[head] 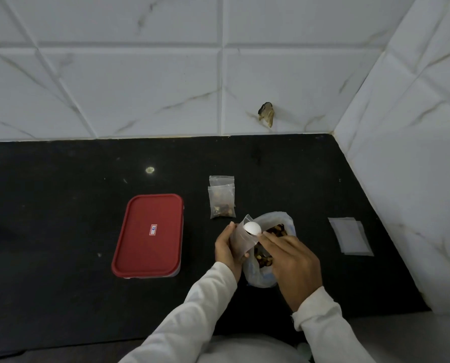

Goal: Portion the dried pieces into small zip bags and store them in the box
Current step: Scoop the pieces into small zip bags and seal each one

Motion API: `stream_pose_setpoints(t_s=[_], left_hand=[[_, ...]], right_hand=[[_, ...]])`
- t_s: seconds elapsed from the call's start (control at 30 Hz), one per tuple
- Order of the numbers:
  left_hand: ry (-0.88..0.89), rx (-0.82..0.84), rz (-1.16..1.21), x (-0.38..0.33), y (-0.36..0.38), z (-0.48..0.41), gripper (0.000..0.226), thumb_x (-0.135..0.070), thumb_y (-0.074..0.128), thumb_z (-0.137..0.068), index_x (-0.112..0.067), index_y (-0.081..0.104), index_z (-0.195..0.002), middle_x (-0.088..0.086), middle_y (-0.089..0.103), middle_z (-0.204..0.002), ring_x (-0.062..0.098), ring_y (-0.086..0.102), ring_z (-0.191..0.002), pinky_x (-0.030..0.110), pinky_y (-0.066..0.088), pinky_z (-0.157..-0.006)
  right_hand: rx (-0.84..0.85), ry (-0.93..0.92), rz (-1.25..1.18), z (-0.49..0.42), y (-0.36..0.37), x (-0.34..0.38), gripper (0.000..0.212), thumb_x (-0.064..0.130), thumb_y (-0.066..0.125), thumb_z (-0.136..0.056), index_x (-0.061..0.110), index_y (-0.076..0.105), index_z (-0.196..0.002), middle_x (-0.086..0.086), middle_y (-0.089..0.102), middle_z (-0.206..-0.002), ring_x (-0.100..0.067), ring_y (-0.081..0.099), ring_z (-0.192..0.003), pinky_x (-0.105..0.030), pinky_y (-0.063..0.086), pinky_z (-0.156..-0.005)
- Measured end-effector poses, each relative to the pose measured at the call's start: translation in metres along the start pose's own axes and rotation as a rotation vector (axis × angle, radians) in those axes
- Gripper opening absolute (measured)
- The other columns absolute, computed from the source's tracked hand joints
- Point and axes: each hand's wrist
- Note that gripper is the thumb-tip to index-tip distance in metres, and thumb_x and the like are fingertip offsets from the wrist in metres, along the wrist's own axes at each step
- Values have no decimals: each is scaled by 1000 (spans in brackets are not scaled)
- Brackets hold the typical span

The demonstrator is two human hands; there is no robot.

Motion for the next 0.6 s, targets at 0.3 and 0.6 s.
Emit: stream_pose_setpoints(t_s=[0.3,0.6], left_hand=[[10,0,-9,-2,2,7,48,-45,67,-81,-16,72,-119,12,71,-121,30,66,-112,32,48,-73],[18,0,1,-8,0,10,46,-43,61,-87,-14,70,-122,7,70,-119,24,63,-102,29,45,-70]], right_hand=[[-37,609,-486,-1,-5,4,23,2,67,-87,15,73,-104,3,72,-83,-3,68,-76,-30,59,-72],[42,1017,-595,6,-13,-17,15,16,64,-91,21,72,-102,9,71,-82,-5,66,-77,-30,55,-79]])
Point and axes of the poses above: each hand's wrist, its own z-axis away from the middle knuckle, its own y-axis out of the palm, x = y × z
